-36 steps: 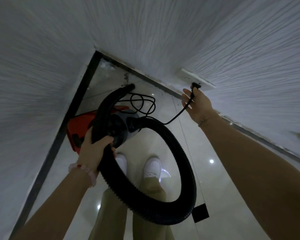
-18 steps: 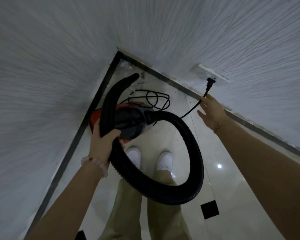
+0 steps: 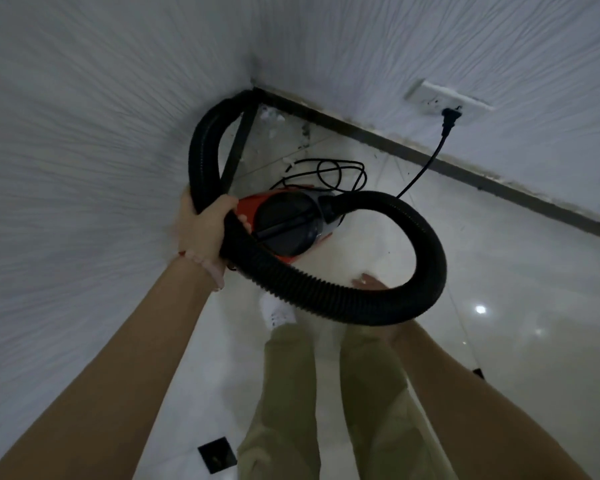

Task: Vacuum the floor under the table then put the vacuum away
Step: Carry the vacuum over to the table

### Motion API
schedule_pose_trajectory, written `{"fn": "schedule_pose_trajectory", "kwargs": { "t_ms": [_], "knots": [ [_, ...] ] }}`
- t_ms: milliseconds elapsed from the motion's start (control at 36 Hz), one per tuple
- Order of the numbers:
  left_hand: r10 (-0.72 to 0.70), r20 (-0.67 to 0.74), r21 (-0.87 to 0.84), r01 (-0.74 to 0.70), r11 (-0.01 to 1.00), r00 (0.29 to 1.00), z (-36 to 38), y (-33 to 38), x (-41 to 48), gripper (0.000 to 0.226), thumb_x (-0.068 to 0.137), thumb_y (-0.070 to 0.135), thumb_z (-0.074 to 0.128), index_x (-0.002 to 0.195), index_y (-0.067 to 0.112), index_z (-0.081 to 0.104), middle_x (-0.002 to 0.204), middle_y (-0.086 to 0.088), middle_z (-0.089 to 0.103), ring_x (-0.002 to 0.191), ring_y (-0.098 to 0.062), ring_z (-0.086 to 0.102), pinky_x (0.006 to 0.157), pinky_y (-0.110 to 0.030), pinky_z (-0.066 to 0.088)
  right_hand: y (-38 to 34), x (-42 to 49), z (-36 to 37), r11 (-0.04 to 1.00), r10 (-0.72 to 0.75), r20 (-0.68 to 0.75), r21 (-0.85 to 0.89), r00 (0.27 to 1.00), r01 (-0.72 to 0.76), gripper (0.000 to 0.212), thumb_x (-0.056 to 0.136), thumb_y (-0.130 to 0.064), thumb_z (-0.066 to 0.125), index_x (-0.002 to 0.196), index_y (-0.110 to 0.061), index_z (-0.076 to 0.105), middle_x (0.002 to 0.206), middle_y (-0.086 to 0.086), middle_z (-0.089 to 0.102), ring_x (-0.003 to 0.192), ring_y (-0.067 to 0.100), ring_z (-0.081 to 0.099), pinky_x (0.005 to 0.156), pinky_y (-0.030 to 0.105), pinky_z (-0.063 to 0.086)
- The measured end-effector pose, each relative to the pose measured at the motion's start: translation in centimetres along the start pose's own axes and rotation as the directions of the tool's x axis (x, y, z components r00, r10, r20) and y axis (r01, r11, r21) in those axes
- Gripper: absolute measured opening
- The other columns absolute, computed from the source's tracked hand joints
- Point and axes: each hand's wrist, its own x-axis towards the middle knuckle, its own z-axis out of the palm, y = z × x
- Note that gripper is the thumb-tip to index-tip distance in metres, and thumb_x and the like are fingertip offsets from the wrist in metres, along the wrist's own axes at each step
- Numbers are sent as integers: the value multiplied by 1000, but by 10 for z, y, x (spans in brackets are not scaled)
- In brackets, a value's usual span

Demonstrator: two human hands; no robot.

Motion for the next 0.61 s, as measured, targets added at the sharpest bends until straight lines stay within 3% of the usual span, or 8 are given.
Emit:
{"fn": "schedule_pose_trajectory", "kwargs": {
  "t_ms": [83, 194, 306, 389, 472, 556, 611],
  "knots": [
    [-54, 69, -19, 55, 998, 996, 9, 3, 12, 59, 85, 4, 63, 140, 13, 42, 65, -4, 55, 42, -9, 52, 47, -22, 48, 41, 2, 29, 999, 37, 64, 27, 997, -39, 27, 100, -2, 32, 119, -11, 50, 94, 3, 69, 103, 25, 56, 100, 42, 43],
    [-62, 161, 16, 60, 998, 985, 29, 7, 28, 76, 75, 25, 73, 141, 7, 42, 90, -10, 58, 66, -19, 62, 63, -33, 55, 59, 9, 91, 997, 53, 97, 46, 994, -58, 30, 100, -13, 42, 128, -7, 49, 113, 7, 58, 109, 22, 53, 100, 35, 43],
    [-151, 263, 37, 146, 989, 953, 53, 16, 36, 57, 83, 32, 68, 130, 3, 53, 111, -17, 64, 96, -28, 65, 85, -46, 57, 62, 27, 141, 996, 5, 115, 86, 993, -15, 42, 95, -16, 51, 137, -12, 44, 123, 4, 57, 111, 16, 51, 101, 31, 38],
    [-191, 301, 101, 168, 981, 934, 65, 22, 36, 60, 87, 33, 65, 136, 3, 48, 111, -13, 61, 92, -25, 63, 78, -39, 59, 56, 36, 168, 988, -57, 130, 148, 990, 37, 49, 94, -18, 53, 142, -16, 39, 134, 6, 52, 120, 18, 50, 98, 28, 44],
    [-216, 332, 138, 179, 974, 918, 63, 24, 35, 55, 87, 28, 67, 131, 0, 51, 103, -13, 61, 90, -24, 63, 79, -37, 58, 46, 39, 183, 972, -79, 143, 230, 987, 45, 44, 96, -20, 50, 138, -8, 44, 120, 9, 59, 99, 18, 59, 69, 25, 55],
    [-261, 383, 178, 207, 962, 886, 57, 25, 33, 32, 87, 24, 67, 108, 2, 57, 98, -15, 60, 88, -24, 63, 90, -45, 55, 41, 36, 187, 962, -75, 80, 270, 994, 50, 46, 96, -20, 51, 139, -7, 42, 126, 14, 56, 93, 20, 59, 70, 29, 52],
    [-275, 395, 165, 227, 960, 876, 53, 26, 33, 22, 87, 22, 67, 95, 5, 56, 94, -16, 60, 84, -24, 63, 92, -48, 53, 43, 31, 181, 953, -97, 12, 290, 995, 90, 46, 96, -17, 52, 139, -10, 40, 132, 15, 53, 100, 26, 58, 76, 35, 52]
  ]
}}
